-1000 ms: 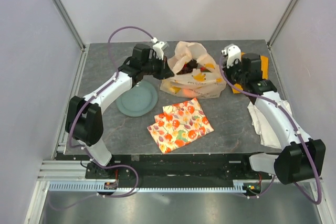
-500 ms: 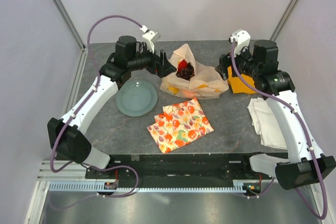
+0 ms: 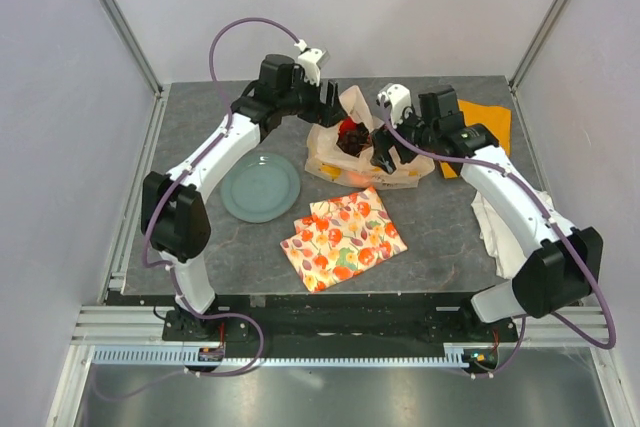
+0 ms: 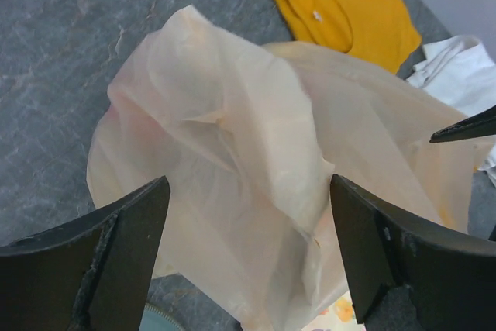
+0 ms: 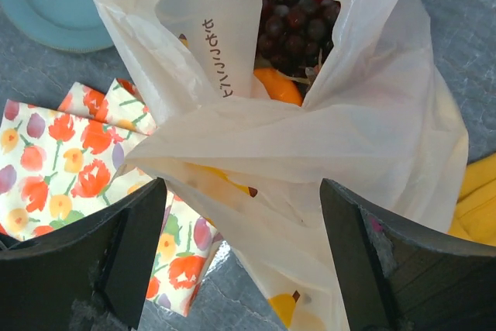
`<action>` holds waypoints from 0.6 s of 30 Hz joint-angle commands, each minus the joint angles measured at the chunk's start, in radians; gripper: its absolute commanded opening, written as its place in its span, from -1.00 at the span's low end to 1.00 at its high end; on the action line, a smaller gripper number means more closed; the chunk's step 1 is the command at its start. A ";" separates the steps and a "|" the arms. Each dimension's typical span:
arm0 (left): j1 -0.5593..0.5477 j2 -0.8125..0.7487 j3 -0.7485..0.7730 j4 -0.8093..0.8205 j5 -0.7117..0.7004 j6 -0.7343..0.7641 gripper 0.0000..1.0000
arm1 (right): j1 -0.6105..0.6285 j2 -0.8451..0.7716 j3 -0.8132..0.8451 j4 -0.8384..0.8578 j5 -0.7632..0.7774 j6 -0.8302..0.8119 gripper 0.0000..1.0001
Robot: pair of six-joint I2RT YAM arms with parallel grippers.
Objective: Take the fake fruits out of the plastic bag
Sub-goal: Adjust the plastic bag at the center of the board.
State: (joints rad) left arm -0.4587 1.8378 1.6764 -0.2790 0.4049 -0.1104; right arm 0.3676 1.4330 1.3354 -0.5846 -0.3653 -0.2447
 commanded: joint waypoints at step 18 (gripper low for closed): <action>0.029 0.144 0.247 0.029 0.026 0.064 -0.97 | -0.106 0.234 0.246 0.117 0.184 -0.022 -1.00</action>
State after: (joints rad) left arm -0.4545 1.9003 1.7672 -0.2901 0.3946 -0.0933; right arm 0.3771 1.6268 1.4330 -0.5755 -0.2638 -0.3027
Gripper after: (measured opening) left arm 0.025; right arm 0.009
